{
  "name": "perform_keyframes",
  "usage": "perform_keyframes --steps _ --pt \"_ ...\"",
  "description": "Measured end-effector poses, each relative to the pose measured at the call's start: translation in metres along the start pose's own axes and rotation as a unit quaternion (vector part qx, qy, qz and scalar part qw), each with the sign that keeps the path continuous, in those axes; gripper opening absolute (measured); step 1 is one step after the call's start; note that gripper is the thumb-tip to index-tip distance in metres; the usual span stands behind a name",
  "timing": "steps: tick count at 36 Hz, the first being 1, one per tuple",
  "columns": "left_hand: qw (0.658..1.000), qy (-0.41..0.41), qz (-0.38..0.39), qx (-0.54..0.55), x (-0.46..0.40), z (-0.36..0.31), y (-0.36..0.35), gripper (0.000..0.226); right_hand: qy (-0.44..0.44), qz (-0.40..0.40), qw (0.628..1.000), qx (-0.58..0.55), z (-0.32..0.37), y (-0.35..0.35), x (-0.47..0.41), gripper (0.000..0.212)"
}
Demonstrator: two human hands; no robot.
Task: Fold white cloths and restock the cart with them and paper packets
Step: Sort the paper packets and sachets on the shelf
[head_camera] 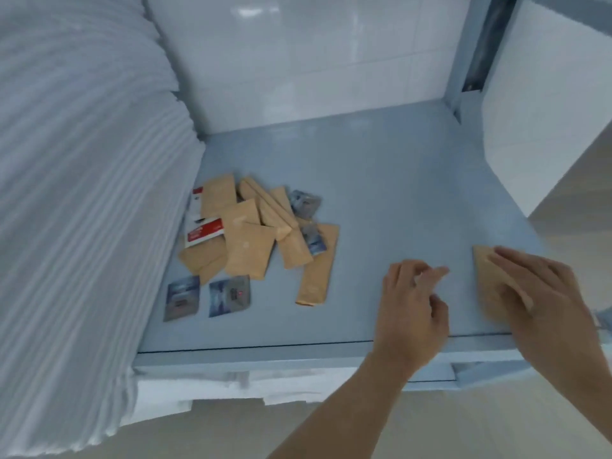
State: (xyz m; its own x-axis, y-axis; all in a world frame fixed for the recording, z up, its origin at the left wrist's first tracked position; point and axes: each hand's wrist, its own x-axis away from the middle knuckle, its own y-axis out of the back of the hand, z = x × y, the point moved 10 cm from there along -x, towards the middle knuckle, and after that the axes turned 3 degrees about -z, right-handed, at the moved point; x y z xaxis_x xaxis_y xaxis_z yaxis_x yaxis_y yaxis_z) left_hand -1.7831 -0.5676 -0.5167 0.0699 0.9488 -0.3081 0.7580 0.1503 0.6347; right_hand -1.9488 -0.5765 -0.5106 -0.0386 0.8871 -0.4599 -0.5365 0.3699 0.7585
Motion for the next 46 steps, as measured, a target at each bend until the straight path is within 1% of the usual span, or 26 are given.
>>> perform_keyframes --steps 2,4,6,8,10,12,13,15,18,22,25,27,30,32,34,35,37,38,39,42,43,45,46 --pt "0.995 0.002 -0.073 -0.062 0.004 0.013 0.038 0.038 0.013 -0.001 1.0 -0.018 0.024 -0.012 -0.002 0.043" --pt "0.981 0.01 -0.139 -0.133 0.005 0.033 0.083 0.03 0.023 0.002 0.999 -0.029 0.052 -0.025 -0.001 0.042" --pt "0.961 0.054 -0.174 -0.21 0.004 0.064 0.124 0.028 0.036 0.018 0.998 -0.041 0.084 -0.04 0.002 0.041" --pt "0.939 0.145 -0.169 -0.26 0.005 0.105 0.156 0.038 0.038 0.05 0.996 -0.056 0.113 -0.058 0.006 0.036" --pt "0.925 0.229 -0.139 -0.27 0.011 0.145 0.174 0.053 0.039 0.09 0.993 -0.067 0.139 -0.078 0.011 0.038" --pt "0.917 0.263 -0.127 -0.272 0.017 0.172 0.185 0.064 0.047 0.137 0.987 -0.075 0.164 -0.099 0.016 0.045" --pt "0.916 0.274 -0.123 -0.267 0.02 0.182 0.189 0.066 0.058 0.155 0.983 -0.074 0.175 -0.108 0.017 0.046" --pt "0.917 0.288 -0.107 -0.254 0.023 0.196 0.188 0.063 0.084 0.18 0.978 -0.065 0.195 -0.124 0.017 0.044" --pt "0.922 0.28 -0.113 -0.242 0.027 0.201 0.188 0.057 0.102 0.195 0.974 -0.053 0.214 -0.143 0.013 0.039" --pt "0.932 0.224 -0.169 -0.23 0.028 0.188 0.203 0.037 0.09 0.179 0.979 -0.032 0.215 -0.153 0.012 0.027" --pt "0.94 0.192 -0.161 -0.231 0.026 0.182 0.212 0.027 0.102 0.149 0.983 -0.04 0.211 -0.155 0.019 0.032" --pt "0.945 0.185 -0.159 -0.218 0.026 0.182 0.218 0.024 0.115 0.131 0.984 -0.047 0.21 -0.156 0.022 0.036" --pt "0.947 0.19 -0.171 -0.195 0.028 0.184 0.226 0.029 0.116 0.118 0.985 -0.048 0.208 -0.157 0.022 0.04" --pt "0.949 0.181 -0.173 -0.19 0.03 0.186 0.227 0.029 0.116 0.113 0.986 -0.048 0.207 -0.156 0.022 0.038" --pt "0.953 0.142 -0.174 -0.202 0.032 0.183 0.225 0.026 0.11 0.101 0.987 -0.058 0.209 -0.153 0.02 0.028" --pt "0.954 0.114 -0.172 -0.218 0.033 0.181 0.223 0.026 0.1 0.096 0.988 -0.062 0.209 -0.151 0.017 0.027" --pt "0.952 0.073 -0.153 -0.255 0.037 0.177 0.215 0.034 0.086 0.081 0.99 -0.075 0.213 -0.147 0.009 0.029" --pt "0.951 0.064 -0.138 -0.269 0.038 0.178 0.21 0.04 0.083 0.065 0.991 -0.086 0.216 -0.144 0.003 0.024" --pt "0.95 0.061 -0.127 -0.279 0.039 0.181 0.207 0.043 0.079 0.053 0.99 -0.102 0.221 -0.143 -0.004 0.019" --pt "0.948 0.067 -0.121 -0.287 0.037 0.185 0.205 0.043 0.038 0.028 0.984 -0.17 0.236 -0.147 -0.033 0.036" --pt "0.948 0.071 -0.117 -0.286 0.036 0.186 0.204 0.042 0.021 0.023 0.982 -0.188 0.241 -0.15 -0.042 0.035" --pt "0.95 0.08 -0.105 -0.282 0.034 0.188 0.202 0.039 -0.008 0.032 0.977 -0.21 0.252 -0.162 -0.058 0.03" --pt "0.952 0.082 -0.098 -0.279 0.033 0.19 0.201 0.037 -0.019 0.051 0.975 -0.217 0.257 -0.17 -0.065 0.03"
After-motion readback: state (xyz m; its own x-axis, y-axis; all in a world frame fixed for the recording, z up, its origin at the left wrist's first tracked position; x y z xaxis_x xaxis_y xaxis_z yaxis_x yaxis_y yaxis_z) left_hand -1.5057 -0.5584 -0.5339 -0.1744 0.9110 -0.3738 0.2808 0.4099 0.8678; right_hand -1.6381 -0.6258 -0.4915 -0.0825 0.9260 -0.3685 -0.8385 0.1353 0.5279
